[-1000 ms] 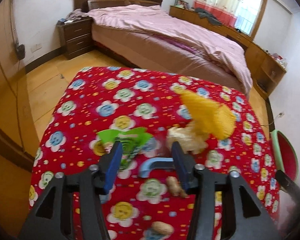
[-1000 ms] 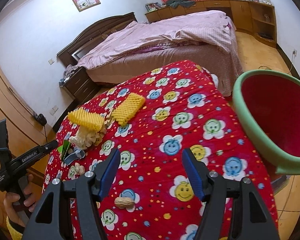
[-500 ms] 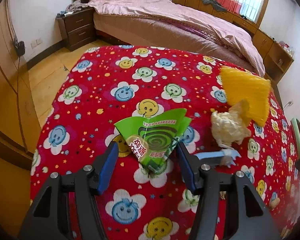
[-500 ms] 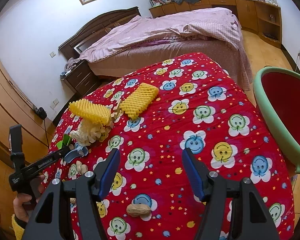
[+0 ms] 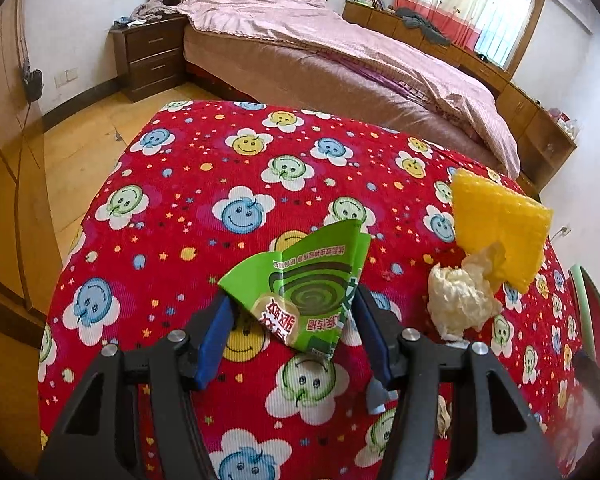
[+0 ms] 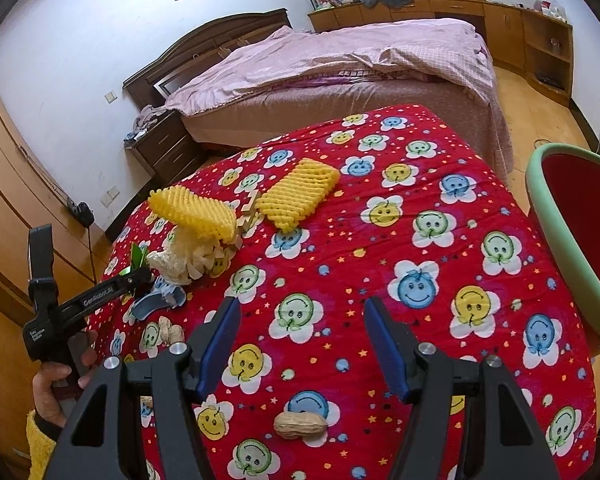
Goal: Collect trash
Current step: 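Grasp the green packet with the left tool while the right tool grasps the blue plastic clip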
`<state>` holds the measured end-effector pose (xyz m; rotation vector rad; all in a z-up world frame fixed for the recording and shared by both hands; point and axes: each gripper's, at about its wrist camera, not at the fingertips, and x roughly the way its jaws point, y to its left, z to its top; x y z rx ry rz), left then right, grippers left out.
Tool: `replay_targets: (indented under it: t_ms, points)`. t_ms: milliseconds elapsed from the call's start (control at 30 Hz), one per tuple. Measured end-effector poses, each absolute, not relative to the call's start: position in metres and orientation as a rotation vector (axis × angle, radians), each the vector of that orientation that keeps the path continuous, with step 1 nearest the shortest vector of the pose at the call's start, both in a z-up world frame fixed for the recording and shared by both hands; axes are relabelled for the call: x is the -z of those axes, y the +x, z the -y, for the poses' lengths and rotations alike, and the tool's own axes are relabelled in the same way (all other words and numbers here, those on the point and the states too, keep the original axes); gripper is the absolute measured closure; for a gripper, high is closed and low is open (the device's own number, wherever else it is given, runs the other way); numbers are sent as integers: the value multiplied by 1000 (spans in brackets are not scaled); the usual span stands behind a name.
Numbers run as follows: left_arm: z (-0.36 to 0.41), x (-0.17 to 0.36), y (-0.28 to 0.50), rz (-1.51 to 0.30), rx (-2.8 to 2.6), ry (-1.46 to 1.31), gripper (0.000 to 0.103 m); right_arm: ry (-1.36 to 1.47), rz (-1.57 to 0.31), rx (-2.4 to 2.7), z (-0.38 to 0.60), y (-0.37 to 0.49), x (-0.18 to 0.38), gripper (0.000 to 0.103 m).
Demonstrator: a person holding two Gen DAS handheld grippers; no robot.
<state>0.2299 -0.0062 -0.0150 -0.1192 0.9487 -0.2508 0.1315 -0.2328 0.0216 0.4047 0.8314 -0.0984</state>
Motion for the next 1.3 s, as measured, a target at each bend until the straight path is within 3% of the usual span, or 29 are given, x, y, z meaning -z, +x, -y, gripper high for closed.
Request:
replay_targets:
  t_ms: [167, 267, 767, 1000, 1233, 1300]
  points:
    - [6, 10, 225, -935, 275, -119, 62, 394, -837, 93, 227, 135, -22, 36]
    - [1, 6, 219, -936, 272, -132, 65, 383, -839, 83, 221, 139, -23, 36]
    - [-61, -11, 170, -891, 133, -226, 65, 304, -887, -74, 145, 175, -18, 36]
    - [-79, -13, 161, -870, 95, -237, 65, 250, -914, -107, 107, 198, -6, 25]
    - [-82, -11, 157, -862, 108, -232, 65, 205, -949, -82, 84, 218, 14, 23]
    - [-84, -11, 156, -860, 121, -237, 65, 196, -948, -73, 81, 220, 17, 18]
